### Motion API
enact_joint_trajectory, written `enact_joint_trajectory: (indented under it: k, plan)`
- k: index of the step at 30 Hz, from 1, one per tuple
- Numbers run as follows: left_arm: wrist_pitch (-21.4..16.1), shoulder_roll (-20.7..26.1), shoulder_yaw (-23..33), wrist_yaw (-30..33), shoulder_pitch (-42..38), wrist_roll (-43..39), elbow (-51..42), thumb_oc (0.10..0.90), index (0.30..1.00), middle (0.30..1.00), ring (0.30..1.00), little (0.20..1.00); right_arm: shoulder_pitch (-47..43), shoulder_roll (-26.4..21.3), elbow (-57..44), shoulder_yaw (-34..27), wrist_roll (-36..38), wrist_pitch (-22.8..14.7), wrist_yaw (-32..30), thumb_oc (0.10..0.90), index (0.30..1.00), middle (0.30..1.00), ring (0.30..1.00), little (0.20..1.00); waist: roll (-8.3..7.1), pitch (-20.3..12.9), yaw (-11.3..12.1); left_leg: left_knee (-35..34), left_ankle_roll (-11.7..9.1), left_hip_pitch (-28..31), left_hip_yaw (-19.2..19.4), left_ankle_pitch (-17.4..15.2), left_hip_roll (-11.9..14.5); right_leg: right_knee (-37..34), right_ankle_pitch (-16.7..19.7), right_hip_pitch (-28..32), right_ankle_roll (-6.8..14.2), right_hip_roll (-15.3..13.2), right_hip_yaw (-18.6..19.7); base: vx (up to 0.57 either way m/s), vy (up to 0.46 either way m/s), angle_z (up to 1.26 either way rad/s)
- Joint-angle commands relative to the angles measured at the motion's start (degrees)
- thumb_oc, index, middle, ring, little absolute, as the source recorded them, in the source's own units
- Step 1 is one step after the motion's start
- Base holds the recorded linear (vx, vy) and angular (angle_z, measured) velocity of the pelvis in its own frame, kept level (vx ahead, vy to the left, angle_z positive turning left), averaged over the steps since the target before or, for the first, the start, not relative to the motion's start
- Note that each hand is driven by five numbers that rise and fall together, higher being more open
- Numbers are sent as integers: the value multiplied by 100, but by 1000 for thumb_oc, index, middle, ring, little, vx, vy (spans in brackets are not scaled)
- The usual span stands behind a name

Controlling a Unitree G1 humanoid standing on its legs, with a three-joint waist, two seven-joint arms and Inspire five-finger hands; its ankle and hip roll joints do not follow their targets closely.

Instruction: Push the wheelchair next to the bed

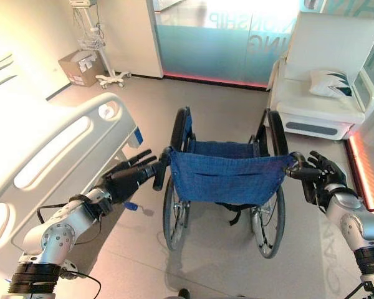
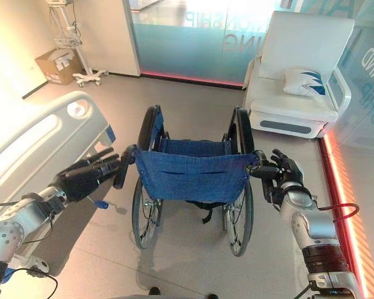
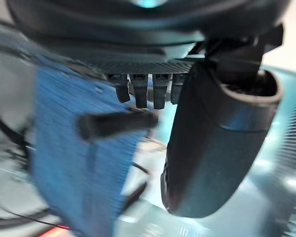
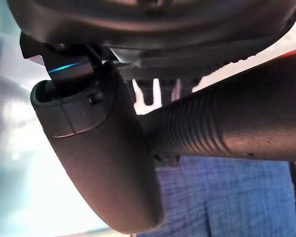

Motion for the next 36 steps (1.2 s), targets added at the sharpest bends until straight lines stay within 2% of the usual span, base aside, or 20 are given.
enact_joint_trajectory:
  k: [1, 7, 10, 12, 17, 18, 21, 22, 25, 31, 36]
  plan:
    - [-61, 335, 50, -12, -534, -252, -50, 800, 900, 900, 900, 900, -605, -761, -43, 61, -154, -287, -383, 800, 900, 900, 900, 900, 69, -321, -16, 85, -238, 127, 299, -129, 200, 12, 6, 15, 93, -212, 7, 0, 0, 0]
    - [140, 381, -118, 239, -762, -670, 116, 800, 900, 900, 900, 900, -691, -765, 20, 170, -111, -299, -397, 800, 900, 900, 900, 900, 107, -344, -69, 81, -243, 148, 336, -126, 206, 12, 3, 18, 101, -209, 6, 0, 0, 0]
    - [411, 397, -186, 523, -853, -549, 187, 800, 900, 900, 900, 900, -680, -732, 21, 188, -143, -330, -398, 800, 900, 900, 900, 900, 131, -348, -99, 83, -240, 149, 363, -121, 209, 12, 3, 9, 104, -205, 14, 0, 0, 0]
    - [419, 433, -219, 613, -906, -585, 257, 800, 900, 900, 900, 900, -709, -755, 21, 202, -123, -323, -400, 800, 900, 900, 900, 900, 134, -344, -113, 88, -240, 143, 363, -119, 203, 12, -2, 3, 108, -203, 25, 0, 0, 0]
    - [191, 401, -197, 723, -991, -1095, 301, 800, 900, 900, 900, 900, -741, -770, 72, 232, -61, -355, -419, 800, 900, 900, 900, 900, 146, -324, -138, 90, -247, 154, 385, -118, 208, 12, -15, 12, 98, -187, 44, 0, 0, 0]
    - [16, 357, -232, 829, -1078, -1386, 275, 800, 900, 900, 900, 900, -762, -750, 73, 253, -69, -353, -409, 800, 900, 900, 900, 900, 144, -331, -158, 80, -252, 162, 388, -117, 206, 12, -17, 13, 102, -185, 44, 0, 0, 0]
    - [-151, 262, -273, 941, -1198, -1626, 233, 800, 900, 900, 900, 900, -790, -701, 119, 276, -118, -371, -380, 800, 900, 900, 900, 900, 142, -340, -165, 74, -256, 171, 398, -121, 208, 12, -25, 22, 97, -183, 33, 0, 0, 0]
    - [-355, 203, -324, 1066, -1322, -1677, 244, 800, 900, 900, 900, 900, -834, -663, 129, 341, -135, -363, -407, 800, 900, 900, 900, 900, 142, -353, -176, 70, -257, 181, 402, -123, 204, 12, -18, 22, 99, -183, 36, 0, 0, 0]
    - [-641, 142, -364, 1156, -1532, -1849, 213, 800, 900, 900, 900, 900, -952, -658, 169, 415, -121, -324, -422, 800, 900, 900, 900, 900, 143, -364, -199, 65, -264, 188, 409, -133, 204, 12, -30, 25, 95, -179, 38, 0, 0, 0]
    - [-884, 67, -354, 1179, -1838, -2067, 220, 800, 900, 900, 900, 900, -1090, -605, 258, 451, -193, -263, -387, 800, 900, 900, 900, 900, 173, -364, -248, 66, -270, 189, 422, -142, 201, 12, -40, 16, 83, -173, 76, 0, 0, 0]
    - [-899, -42, -479, 1117, -2108, -2163, 313, 800, 900, 900, 900, 900, -1220, -525, 333, 546, -267, -197, -367, 800, 900, 900, 900, 900, 190, -368, -298, 79, -270, 201, 448, -149, 197, 12, -41, 17, 78, -175, 117, 0, 0, 0]
